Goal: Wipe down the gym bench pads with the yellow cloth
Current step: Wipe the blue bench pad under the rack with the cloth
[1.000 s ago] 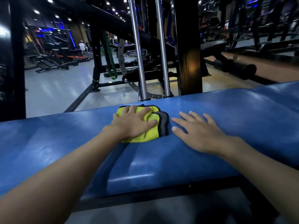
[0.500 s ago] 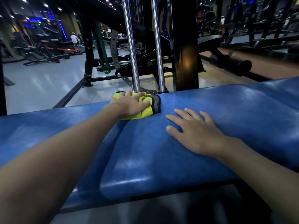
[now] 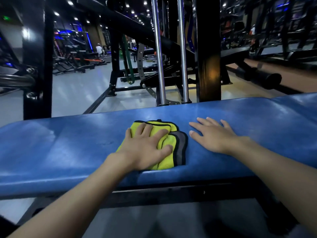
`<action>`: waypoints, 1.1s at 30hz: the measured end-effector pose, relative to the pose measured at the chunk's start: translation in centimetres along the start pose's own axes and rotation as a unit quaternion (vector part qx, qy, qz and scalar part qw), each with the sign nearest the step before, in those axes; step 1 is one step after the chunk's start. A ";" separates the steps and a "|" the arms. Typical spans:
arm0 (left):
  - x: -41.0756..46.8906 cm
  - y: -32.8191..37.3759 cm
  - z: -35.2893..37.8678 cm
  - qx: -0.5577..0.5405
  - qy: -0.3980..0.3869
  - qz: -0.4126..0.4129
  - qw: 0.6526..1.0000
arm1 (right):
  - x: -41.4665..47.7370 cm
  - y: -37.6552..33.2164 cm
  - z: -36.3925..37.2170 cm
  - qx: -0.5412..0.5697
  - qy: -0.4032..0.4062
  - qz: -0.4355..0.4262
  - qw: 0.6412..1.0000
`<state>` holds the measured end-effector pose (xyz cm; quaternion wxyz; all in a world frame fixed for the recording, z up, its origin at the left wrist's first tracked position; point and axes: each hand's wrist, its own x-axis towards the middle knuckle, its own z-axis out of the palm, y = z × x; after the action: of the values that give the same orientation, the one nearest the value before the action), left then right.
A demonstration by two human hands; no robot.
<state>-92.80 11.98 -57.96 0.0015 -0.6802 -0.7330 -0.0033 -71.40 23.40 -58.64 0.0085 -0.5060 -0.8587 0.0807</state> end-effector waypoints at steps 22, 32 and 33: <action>7.5 -3.6 -0.4 -0.023 -0.022 -0.053 0.998 | 1.0 -3.6 1.4 0.068 0.016 -0.059 0.996; 17.4 -6.0 -1.2 -0.033 -0.038 -0.059 0.997 | 0.6 -3.9 1.2 0.032 0.024 -0.047 0.998; 17.9 -6.2 -1.2 -0.036 -0.039 -0.059 0.997 | 0.6 -3.9 1.2 0.028 0.028 -0.046 0.998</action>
<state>-100.35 29.39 -56.63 -0.0517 -0.6349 -0.7709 -0.0026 -75.22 21.93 -59.33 0.0504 -0.4678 -0.8777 0.0905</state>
